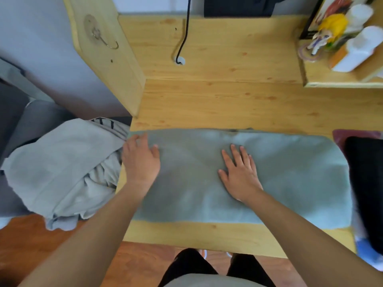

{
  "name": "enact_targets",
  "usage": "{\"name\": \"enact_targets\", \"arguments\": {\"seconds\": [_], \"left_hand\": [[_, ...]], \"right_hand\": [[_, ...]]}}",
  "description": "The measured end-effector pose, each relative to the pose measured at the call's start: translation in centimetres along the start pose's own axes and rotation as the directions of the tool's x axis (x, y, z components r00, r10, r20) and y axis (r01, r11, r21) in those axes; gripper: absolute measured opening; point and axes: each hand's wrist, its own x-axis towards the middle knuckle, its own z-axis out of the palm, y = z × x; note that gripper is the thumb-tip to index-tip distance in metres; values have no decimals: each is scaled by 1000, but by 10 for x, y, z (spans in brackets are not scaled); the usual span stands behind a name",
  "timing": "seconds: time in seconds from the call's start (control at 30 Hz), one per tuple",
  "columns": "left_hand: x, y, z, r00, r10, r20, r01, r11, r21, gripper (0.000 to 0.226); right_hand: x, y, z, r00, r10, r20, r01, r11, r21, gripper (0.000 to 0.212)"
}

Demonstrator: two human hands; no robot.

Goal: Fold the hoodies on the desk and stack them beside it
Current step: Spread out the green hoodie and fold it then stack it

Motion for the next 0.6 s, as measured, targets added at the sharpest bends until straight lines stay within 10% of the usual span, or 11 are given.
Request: {"name": "enact_targets", "arguments": {"seconds": [0.13, 0.23, 0.4, 0.6], "left_hand": [[-90, 79, 45, 890, 391, 235, -409, 912, 32, 62], [-117, 88, 72, 872, 347, 345, -413, 901, 137, 65], [-118, 93, 86, 886, 265, 380, -373, 895, 246, 69], [-112, 116, 74, 868, 195, 457, -353, 889, 292, 71]], "right_hand": [[-20, 14, -14, 968, -23, -251, 42, 997, 70, 62], [-32, 66, -19, 929, 132, -345, -122, 991, 50, 62], [-19, 185, -23, 913, 394, -111, -392, 919, 37, 74], [3, 170, -40, 864, 478, -156, -482, 876, 15, 64]]}}
